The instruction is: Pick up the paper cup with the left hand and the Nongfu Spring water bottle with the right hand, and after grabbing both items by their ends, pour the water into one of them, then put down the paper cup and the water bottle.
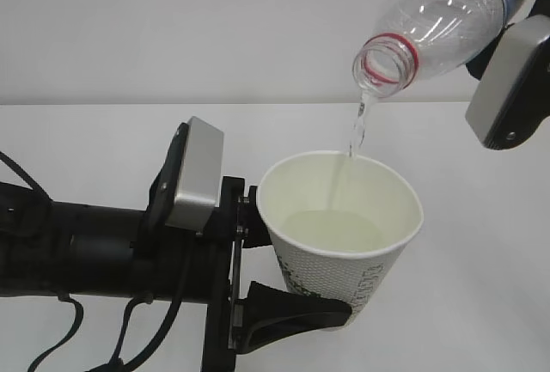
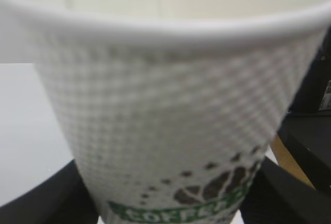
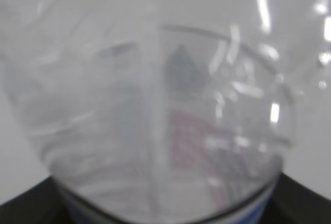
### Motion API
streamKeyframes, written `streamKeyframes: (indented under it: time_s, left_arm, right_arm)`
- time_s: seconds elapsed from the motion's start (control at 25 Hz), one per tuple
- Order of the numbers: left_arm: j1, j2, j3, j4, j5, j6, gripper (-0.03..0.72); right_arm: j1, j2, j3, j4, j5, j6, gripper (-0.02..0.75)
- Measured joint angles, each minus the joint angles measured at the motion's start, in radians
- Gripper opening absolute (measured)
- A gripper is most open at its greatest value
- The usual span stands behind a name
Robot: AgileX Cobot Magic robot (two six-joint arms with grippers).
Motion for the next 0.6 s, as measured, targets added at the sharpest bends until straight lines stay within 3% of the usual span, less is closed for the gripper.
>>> streamKeyframes:
  time_s: [0.6]
  left_arm:
    - [0.0, 0.0, 0.0, 0.0, 0.005, 0.0, 0.525]
  right_arm:
    - [0.0, 0.0, 0.0, 0.0, -0.004, 0.0, 0.485]
